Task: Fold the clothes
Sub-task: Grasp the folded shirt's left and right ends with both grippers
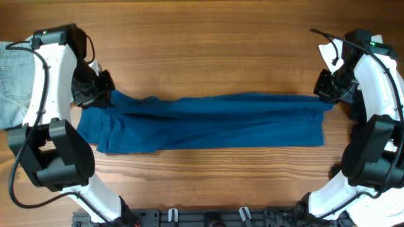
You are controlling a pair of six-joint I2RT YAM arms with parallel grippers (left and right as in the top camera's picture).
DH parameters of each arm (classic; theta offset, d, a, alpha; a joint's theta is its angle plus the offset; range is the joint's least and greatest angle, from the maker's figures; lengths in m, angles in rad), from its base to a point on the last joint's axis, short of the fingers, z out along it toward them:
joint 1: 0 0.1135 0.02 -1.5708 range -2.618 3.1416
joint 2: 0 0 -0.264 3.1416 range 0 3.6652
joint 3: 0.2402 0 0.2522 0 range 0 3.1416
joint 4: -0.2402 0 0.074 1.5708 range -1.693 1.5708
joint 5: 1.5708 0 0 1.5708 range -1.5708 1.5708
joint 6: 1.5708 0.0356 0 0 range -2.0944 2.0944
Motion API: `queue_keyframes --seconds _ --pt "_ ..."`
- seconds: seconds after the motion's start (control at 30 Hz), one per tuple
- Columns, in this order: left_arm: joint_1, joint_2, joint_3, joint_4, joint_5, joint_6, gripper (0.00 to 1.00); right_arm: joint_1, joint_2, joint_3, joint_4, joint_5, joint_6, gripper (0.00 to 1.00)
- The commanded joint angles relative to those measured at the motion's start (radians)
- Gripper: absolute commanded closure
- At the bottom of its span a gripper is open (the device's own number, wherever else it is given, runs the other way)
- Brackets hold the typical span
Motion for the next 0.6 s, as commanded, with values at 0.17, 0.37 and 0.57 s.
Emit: queue_keyframes --seconds 0.17,0.37,0.57 --pt "0.006 -0.018 -0.146 -0.004 -0.077 -0.013 0.91 -0.005 -0.015 -0.037 -0.125 0.058 -0.029 0.91" --pt "0.006 -0.018 -0.156 -0.032 -0.078 -0.013 0.54 -0.009 -0.015 -0.037 -0.192 0.122 -0.026 0.75" --pt "0.006 -0.018 -0.156 0.002 -0.072 -0.013 0.51 -0.011 -0.015 -0.057 -0.173 0.121 -0.029 0.62"
